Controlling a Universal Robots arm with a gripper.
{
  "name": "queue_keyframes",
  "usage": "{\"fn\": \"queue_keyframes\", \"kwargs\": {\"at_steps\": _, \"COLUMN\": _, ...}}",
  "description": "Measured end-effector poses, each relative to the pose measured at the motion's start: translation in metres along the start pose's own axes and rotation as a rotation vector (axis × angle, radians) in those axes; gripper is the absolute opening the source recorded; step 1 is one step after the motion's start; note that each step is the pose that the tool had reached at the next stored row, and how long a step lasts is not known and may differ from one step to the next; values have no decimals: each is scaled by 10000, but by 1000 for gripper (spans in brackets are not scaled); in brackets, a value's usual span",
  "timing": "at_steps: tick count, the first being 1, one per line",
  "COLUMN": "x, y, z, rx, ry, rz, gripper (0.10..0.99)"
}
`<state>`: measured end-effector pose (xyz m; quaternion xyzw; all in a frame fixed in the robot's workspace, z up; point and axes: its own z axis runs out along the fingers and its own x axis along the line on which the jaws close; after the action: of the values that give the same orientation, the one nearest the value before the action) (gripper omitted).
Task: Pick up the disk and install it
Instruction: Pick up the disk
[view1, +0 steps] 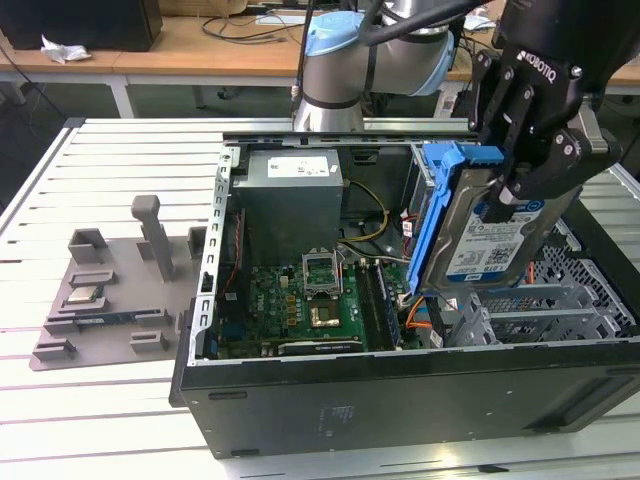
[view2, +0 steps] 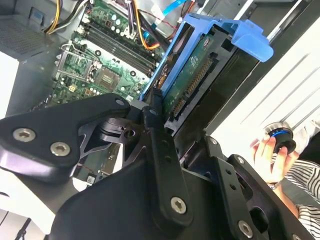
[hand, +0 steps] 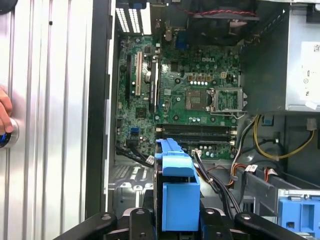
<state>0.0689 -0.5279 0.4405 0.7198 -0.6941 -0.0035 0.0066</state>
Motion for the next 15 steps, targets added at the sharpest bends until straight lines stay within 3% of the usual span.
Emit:
{"fn": "queue_keyframes", "kwargs": {"at_steps": 5, "x": 4, "y": -116, "z": -2, "rx": -4, "ry": 61, "rz": 119, "gripper": 365}}
{"fn": "queue_keyframes", "kwargs": {"at_steps": 11, "x": 5, "y": -134, "z": -62, "rx": -5, "ry": 79, "rz": 167, "gripper": 365}}
{"fn": "queue_keyframes", "kwargs": {"at_steps": 15, "x": 8, "y": -223, "z": -65, "rx": -34, "ry": 101, "rz": 208, "gripper": 365}}
